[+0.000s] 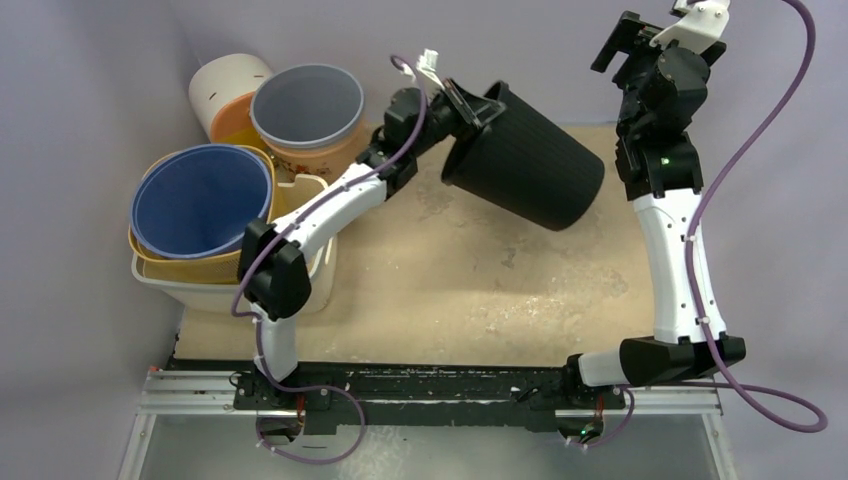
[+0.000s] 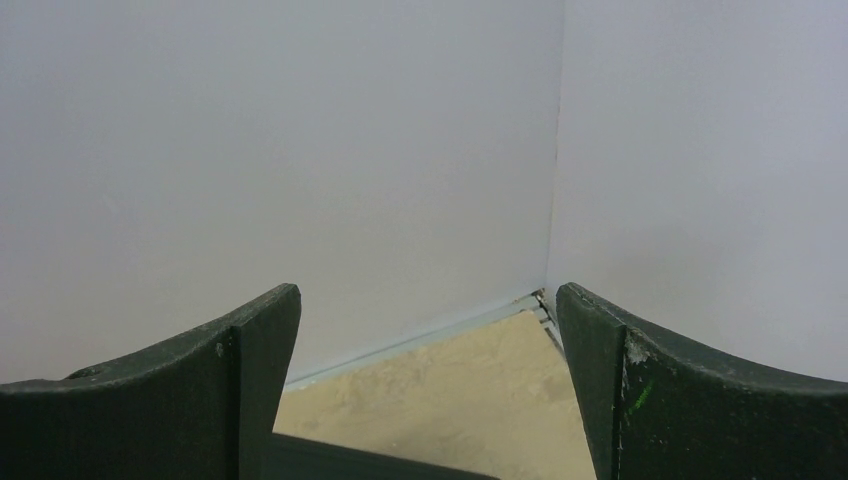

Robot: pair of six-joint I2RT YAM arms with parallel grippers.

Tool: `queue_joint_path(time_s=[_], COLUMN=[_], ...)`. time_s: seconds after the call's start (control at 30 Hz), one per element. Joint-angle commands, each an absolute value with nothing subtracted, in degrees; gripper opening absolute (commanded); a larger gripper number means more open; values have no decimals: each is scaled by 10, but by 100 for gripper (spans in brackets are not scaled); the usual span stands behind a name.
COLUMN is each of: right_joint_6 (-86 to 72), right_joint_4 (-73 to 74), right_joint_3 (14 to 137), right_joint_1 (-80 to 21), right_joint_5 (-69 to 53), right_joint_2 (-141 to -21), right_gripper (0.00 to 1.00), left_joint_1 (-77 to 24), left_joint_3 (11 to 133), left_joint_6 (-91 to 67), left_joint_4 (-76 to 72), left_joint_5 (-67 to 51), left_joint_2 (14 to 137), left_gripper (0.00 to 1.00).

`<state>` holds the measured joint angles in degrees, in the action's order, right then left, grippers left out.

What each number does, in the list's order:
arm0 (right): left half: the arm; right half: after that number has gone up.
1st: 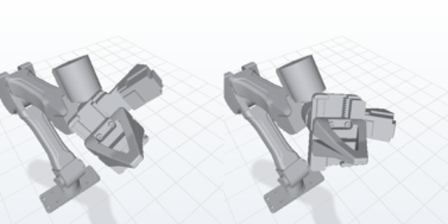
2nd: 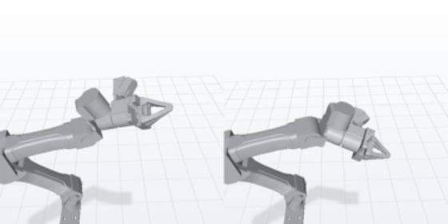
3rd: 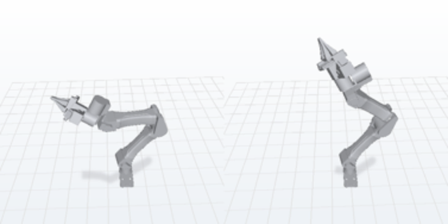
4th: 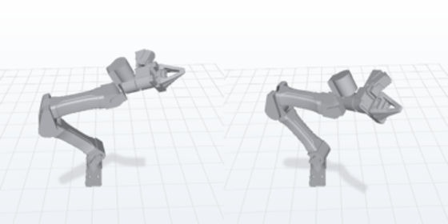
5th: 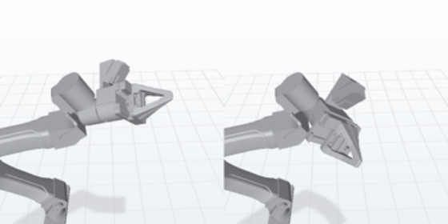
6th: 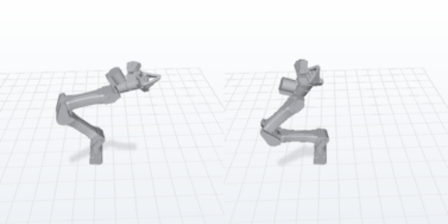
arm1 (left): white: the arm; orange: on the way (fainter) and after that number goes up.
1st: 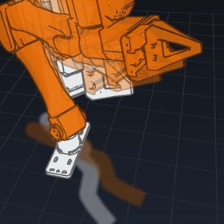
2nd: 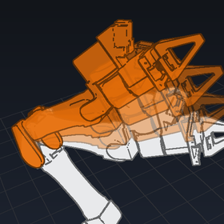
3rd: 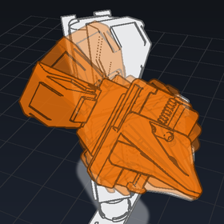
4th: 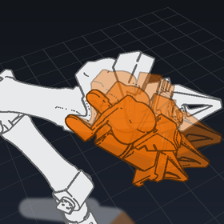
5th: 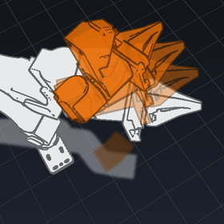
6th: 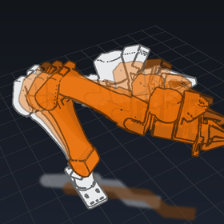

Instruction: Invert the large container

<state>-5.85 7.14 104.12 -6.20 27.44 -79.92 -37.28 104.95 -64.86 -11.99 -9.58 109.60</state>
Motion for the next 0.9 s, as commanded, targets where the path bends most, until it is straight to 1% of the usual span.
queue_joint_path(time_s=[0.0,0.2,0.33,0.43,0.53,0.6,0.87], right_joint_6=[-49,-37,-35,-34,-32,-31,-36], right_joint_4=[51,45,44,43,41,40,45], right_joint_3=[1046,1047,1049,1049,1048,1048,1050], right_joint_1=[-52,-46,-45,-44,-44,-43,-42], right_joint_5=[268,267,264,265,268,269,260], right_joint_2=[-777,-776,-779,-780,-783,-785,-799], right_gripper=[100,100,100,100,100,100,100], left_joint_1=[-388,-410,-423,-431,-437,-442,-440], left_joint_3=[1021,1018,1042,1067,1062,1042,905], left_joint_6=[-735,-834,-935,-989,-1082,-1131,-1203], left_joint_4=[-306,-430,-533,-574,-656,-705,-763], left_joint_5=[-89,-81,-64,-54,-19,7,33], left_joint_2=[1121,1192,1250,1286,1326,1348,1373], left_gripper=[0,0,0,0,0,0,0])
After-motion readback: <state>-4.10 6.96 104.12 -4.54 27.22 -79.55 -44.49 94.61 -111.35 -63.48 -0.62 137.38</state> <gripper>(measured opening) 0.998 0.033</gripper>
